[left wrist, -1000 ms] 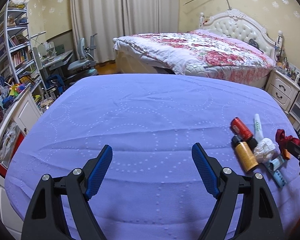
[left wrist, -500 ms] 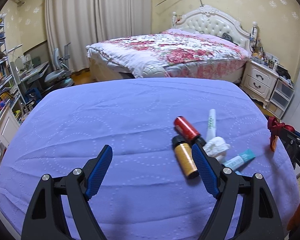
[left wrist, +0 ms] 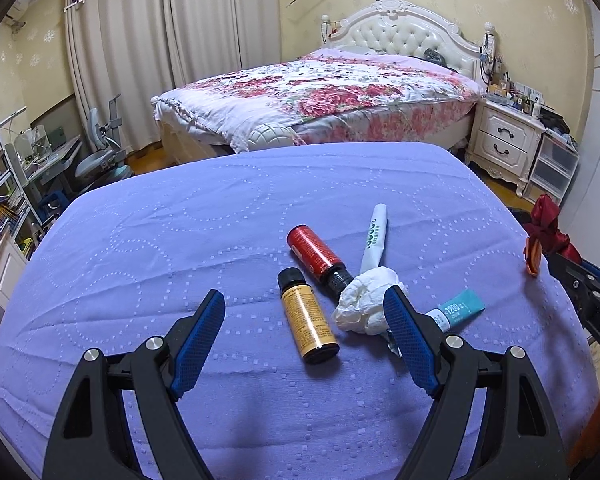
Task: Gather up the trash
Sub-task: 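Lift the dark red ribbon with the right tool toward the bin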
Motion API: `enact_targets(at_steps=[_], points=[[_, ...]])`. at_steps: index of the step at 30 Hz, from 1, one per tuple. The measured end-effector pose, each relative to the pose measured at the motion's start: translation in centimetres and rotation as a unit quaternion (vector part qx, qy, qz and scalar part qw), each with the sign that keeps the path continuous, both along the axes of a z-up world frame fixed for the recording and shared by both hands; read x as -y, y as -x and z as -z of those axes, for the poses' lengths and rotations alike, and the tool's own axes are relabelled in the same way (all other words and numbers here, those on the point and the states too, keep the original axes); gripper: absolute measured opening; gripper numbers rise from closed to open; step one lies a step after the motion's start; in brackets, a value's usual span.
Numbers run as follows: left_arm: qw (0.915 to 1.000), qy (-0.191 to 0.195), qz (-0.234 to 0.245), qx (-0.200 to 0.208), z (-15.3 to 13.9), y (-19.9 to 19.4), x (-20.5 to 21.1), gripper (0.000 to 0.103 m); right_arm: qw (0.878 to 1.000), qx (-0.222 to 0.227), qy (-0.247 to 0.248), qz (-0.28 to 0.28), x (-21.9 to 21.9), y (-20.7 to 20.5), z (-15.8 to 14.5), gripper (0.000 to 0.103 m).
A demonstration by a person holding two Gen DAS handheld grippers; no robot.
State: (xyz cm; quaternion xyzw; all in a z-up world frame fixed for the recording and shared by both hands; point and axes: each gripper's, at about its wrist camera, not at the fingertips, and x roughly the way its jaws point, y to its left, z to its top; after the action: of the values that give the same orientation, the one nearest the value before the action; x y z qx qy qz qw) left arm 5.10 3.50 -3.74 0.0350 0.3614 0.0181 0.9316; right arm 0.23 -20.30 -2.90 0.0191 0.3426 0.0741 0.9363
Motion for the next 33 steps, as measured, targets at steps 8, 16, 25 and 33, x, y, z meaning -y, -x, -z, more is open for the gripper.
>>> enact_targets(at_steps=[8, 16, 25, 33], points=[[1.0000, 0.002, -0.007, 0.000, 0.1, 0.0, -0.5, 0.079, 1.000, -0.003, -0.001, -0.023, -1.9, -0.1, 0.0, 0.017], [0.9997, 0.009, -0.022, -0.001, 0.3, 0.1, -2.1, 0.079, 0.998, -0.002, 0.009, -0.058, -5.2, -0.2, -0.3, 0.017], [0.9991, 0.014, -0.041, 0.002, 0.2, 0.6, -3.9, 0.079, 0.995, 0.005, 0.013, -0.096, -8.6, 0.4, -1.1, 0.017], [0.9991, 0.020, -0.038, 0.005, 0.0, 1.0, -4.0, 0.079, 0.996, 0.015, 0.016, -0.086, -8.2, 0.7, -2.1, 0.017]])
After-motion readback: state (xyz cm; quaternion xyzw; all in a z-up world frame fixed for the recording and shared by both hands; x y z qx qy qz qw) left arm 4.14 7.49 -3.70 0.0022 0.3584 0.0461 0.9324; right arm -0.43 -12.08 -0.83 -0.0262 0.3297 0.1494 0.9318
